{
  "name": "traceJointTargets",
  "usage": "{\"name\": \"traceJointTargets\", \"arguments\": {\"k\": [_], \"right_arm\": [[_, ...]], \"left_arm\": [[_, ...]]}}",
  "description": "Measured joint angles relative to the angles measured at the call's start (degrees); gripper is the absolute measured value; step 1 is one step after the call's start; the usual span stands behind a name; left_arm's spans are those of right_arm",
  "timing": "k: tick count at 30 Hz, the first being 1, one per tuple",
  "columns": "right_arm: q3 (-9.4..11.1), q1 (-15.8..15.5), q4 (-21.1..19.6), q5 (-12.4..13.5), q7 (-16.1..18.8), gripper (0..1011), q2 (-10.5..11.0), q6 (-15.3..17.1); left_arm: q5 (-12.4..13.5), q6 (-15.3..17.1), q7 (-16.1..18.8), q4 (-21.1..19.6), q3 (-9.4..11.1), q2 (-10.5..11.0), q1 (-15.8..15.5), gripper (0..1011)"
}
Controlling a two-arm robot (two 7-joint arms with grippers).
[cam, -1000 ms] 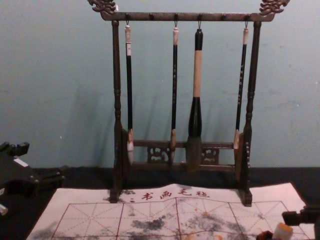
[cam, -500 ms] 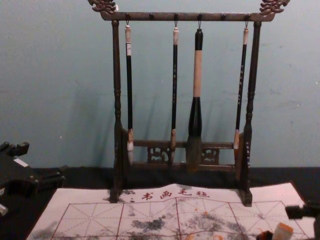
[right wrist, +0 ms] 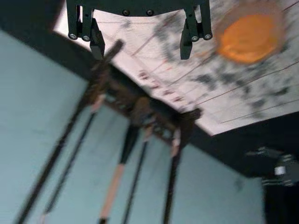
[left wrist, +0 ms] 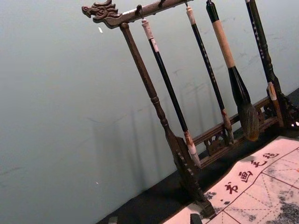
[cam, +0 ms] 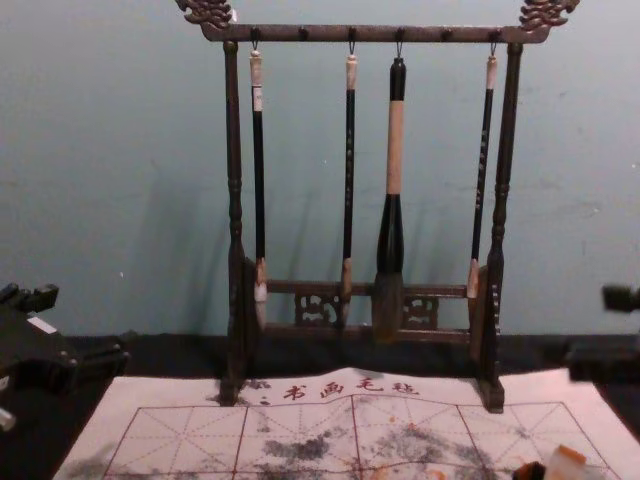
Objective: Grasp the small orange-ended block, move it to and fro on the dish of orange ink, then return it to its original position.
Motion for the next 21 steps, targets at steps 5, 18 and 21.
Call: {"name": "traceJointTargets", "arguments": {"k": [5,18,21], "right_arm": [[1.54,-2.25,-0.26,-4.48,-6.26,1003,-1.57,-2.18],[0.85,-3.62,6.78,-15.95,-17.24,1003,-5.8,-2.02],[0.94,-3.57,7.71,-16.64,-17.76,1003,-6.41,-2.11]], "left_arm": [[0.0,0.0,0.0,0.0,0.0,0.0,0.0,1002],[0.0,0.0,0.0,0.0,0.0,0.0,0.0,1001],[0.0,0.0,0.0,0.0,0.0,0.0,0.0,1001]]}}
